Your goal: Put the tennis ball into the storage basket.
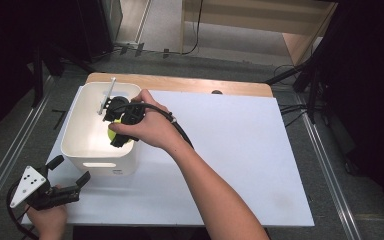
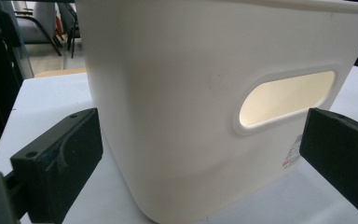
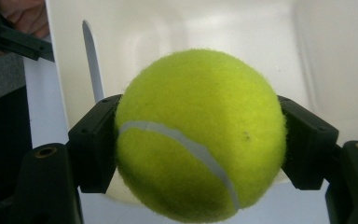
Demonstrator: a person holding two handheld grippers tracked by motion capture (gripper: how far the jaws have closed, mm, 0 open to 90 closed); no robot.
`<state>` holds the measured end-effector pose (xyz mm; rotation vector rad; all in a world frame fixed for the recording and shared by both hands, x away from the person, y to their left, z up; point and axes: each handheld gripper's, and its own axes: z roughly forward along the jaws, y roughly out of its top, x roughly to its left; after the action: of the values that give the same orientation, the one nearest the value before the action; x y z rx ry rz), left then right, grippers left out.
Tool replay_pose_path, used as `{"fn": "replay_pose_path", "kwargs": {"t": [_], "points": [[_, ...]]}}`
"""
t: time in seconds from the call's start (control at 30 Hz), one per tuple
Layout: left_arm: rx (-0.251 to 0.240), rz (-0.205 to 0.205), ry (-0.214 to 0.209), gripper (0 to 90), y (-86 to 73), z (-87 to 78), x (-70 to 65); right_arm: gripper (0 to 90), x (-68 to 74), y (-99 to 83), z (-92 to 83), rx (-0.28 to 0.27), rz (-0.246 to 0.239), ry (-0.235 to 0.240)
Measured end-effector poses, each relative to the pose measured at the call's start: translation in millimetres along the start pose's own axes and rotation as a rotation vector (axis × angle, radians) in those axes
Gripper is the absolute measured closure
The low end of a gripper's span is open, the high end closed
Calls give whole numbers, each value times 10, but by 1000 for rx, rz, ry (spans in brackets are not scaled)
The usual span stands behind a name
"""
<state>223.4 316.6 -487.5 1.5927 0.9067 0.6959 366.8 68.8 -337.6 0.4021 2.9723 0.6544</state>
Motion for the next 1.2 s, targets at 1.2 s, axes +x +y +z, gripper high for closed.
{"fn": "replay_pose_path", "kwargs": {"t": [1.2], "points": [[12,11,4,0,2,25,-16,102,62,-181,-4,-45,33,18]]}}
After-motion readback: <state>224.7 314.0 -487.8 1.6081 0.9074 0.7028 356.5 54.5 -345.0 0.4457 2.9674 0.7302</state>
